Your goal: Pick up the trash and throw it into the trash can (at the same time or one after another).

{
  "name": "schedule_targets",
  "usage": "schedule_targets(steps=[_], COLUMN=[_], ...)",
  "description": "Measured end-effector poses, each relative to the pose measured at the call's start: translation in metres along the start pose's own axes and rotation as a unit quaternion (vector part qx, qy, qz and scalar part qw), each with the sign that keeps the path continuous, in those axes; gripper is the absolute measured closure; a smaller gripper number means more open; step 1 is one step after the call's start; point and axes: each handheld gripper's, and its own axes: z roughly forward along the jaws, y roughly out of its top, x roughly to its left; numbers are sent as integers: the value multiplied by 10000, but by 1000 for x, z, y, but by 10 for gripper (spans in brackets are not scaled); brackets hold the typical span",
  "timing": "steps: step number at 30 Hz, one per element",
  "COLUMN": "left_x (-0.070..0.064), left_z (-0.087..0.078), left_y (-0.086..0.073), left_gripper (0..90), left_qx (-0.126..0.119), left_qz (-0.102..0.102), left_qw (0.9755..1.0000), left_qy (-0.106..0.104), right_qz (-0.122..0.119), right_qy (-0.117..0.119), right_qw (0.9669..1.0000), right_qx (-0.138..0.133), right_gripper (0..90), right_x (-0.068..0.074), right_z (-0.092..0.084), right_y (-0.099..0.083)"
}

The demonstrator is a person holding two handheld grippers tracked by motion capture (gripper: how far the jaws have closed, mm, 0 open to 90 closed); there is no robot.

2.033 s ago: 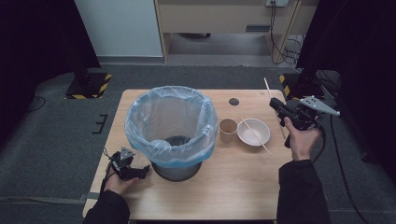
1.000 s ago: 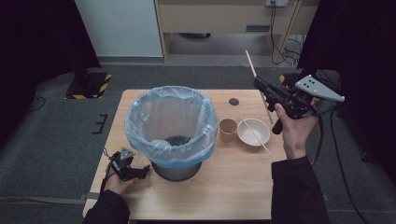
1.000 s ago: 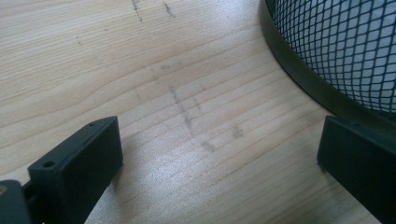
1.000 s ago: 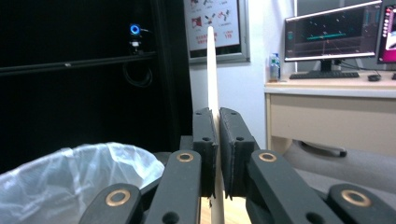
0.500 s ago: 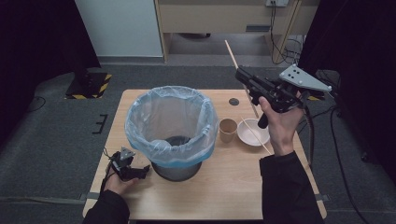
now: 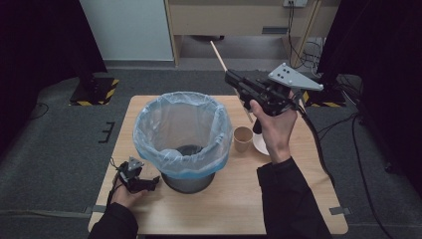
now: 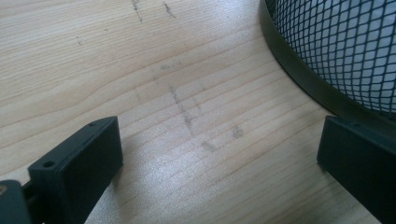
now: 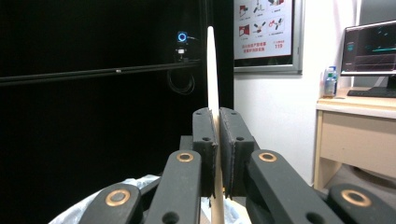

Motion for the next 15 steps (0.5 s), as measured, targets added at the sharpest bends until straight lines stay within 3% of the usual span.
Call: schedule_targets(steps=[15], left_x=[0], left_z=[0], left_y=[0], left_gripper=[0], left_qx=[3], left_qz=[9], left_qw=[10000], left_qy=[-9], right_qz=[177], right_qy=[340], right_qw=[9992], right_qx=[78], right_gripper=[859], right_x=[23], right_z=[40], right_y=[-8])
